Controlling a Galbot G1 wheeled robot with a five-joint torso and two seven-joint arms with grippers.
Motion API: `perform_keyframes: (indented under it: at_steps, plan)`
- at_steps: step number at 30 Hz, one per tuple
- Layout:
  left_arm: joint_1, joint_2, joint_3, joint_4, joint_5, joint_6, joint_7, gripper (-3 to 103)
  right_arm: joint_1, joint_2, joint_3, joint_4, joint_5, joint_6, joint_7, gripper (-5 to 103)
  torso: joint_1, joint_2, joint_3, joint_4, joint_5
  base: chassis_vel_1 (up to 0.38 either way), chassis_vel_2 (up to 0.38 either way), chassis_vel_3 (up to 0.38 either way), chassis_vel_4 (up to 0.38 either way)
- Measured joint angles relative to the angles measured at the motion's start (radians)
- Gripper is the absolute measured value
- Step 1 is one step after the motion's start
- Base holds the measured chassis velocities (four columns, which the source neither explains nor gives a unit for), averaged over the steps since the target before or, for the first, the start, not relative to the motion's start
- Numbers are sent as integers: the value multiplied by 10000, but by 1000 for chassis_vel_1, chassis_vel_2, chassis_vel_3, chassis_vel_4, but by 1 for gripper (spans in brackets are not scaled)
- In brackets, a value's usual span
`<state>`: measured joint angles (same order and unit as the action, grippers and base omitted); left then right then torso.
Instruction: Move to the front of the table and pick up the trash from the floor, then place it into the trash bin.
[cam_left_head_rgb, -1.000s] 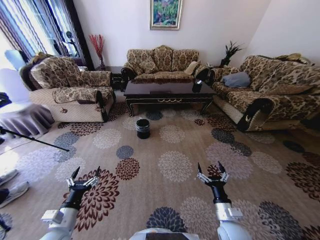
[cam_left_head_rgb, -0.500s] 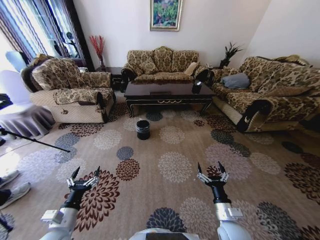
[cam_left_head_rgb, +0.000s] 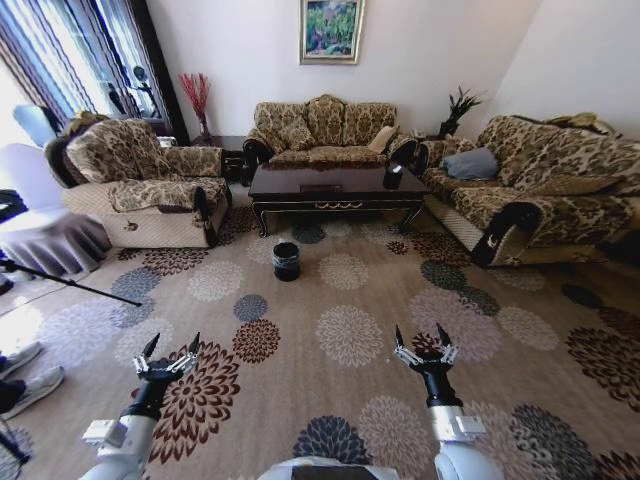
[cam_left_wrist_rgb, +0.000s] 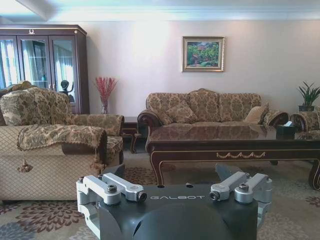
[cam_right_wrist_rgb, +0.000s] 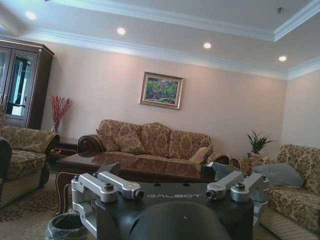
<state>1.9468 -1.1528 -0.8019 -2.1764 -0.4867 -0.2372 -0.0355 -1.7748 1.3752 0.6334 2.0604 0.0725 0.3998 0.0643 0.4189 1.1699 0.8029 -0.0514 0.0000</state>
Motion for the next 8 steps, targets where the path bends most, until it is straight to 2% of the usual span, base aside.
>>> perform_keyframes:
  at_steps: [8]
  plan:
    - [0, 0, 0, 0, 1, 0, 0, 100, 0, 0, 0, 0, 0, 0, 0, 100, -11, -29, -16, 0, 0, 0, 0, 0, 0]
